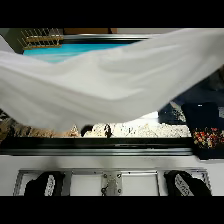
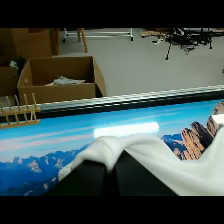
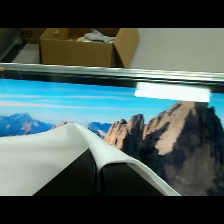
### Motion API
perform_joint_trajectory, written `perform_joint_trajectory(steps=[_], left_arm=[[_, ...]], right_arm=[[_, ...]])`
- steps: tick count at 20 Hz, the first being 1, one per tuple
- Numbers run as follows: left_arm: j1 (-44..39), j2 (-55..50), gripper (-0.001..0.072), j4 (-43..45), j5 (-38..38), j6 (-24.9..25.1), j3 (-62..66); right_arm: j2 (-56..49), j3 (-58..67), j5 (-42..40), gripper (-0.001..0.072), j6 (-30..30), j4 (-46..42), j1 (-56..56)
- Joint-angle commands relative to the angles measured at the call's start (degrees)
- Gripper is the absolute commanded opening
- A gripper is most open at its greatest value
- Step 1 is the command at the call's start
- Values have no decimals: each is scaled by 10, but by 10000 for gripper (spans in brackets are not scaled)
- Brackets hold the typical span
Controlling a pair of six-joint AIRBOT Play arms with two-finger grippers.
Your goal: Fold the clothes and pants, and hang the long-sleeved shirts on hangers.
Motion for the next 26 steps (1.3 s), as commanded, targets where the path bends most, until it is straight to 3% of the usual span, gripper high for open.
perform_joint_trajectory(steps=[1, 4, 6, 9, 11, 13, 14, 15, 16, 17, 20, 21, 23, 26], left_arm=[[1, 24, 4, 1, -101, -56, -5], [1, -18, 4, 1, -202, -118, -77], [1, -65, 4, 1, -191, -120, -147], [-7, -176, 4, -1, -64, -87, -222], [-35, -269, 4, -1, 30, -38, -224], [-67, -376, 5, 0, 74, -18, -179], [-79, -428, 77, 0, 78, -17, -145], [-86, -481, 493, 0, 73, -26, -103], [-87, -524, 707, 0, 60, -47, -60], [-82, -559, 676, 1, 37, -66, -15], [-45, -588, 675, 9, -30, -77, 44], [-31, -575, 675, 32, -38, -78, 27], [-5, -525, 675, 82, -35, -81, -63], [32, -447, 675, 89, -24, -91, -248]], right_arm=[[23, 2, 60, 7, 56, -90, 0], [-29, -2, 111, 6, 71, -90, 11], [-90, -16, 118, 6, 72, -90, 36], [-218, -21, 80, 6, 71, -127, 92], [-302, -20, -3, 7, 72, -133, 114], [-368, -18, -89, 16, 72, -104, 127], [-389, -18, -120, 80, 72, -77, 127], [-405, -18, -151, 333, 72, -40, 126], [-412, -18, -172, 565, 71, -10, 124], [-411, -18, -191, 621, 71, 3, 119], [-370, -18, -180, 506, 68, 7, 86], [-350, -20, -151, 507, 52, 7, 74], [-300, -42, -75, 507, -1, 5, 58], [-201, -144, -31, 507, -16, 2, 55]])
